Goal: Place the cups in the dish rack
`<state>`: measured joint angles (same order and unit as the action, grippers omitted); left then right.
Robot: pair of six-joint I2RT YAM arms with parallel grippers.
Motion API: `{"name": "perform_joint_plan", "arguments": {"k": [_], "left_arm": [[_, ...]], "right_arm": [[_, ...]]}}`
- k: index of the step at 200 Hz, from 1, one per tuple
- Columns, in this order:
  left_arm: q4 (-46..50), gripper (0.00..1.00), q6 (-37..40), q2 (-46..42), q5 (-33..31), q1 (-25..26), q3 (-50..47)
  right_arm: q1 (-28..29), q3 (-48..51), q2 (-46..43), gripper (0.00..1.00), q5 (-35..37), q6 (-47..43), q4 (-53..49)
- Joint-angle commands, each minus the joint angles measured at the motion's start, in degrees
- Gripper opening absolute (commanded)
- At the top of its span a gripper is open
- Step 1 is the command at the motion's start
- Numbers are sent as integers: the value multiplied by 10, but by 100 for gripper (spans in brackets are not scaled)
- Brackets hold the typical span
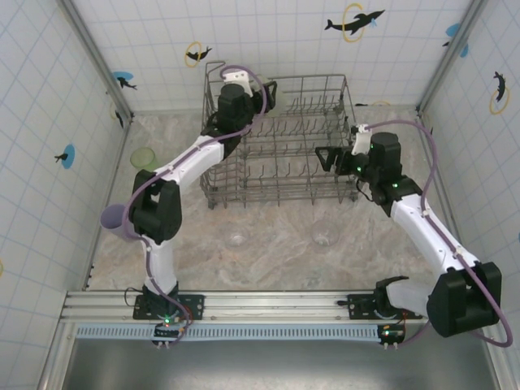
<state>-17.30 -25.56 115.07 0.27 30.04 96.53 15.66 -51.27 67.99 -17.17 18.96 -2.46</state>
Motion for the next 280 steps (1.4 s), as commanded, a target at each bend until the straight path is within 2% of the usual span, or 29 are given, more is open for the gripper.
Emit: {"name": "perform_joint_plan", "arguments": {"k": [1,56,128,204,280], "left_arm": [[37,0,93,31,-50,21,47],[70,0,160,64,-105,26,78],[93,0,221,108,-118,26,115],[75,0,225,126,-146,25,100],[66,0,204,149,-137,23,95]], "right_arm": [[1,11,-22,100,16,-20,-29],[2,16,-33,100,25,-35,-55],[1,40,-27,100,21,-32,-50],[1,59,-24,100,16,-23,-20],[1,65,-25,100,6,-21,-12]]}}
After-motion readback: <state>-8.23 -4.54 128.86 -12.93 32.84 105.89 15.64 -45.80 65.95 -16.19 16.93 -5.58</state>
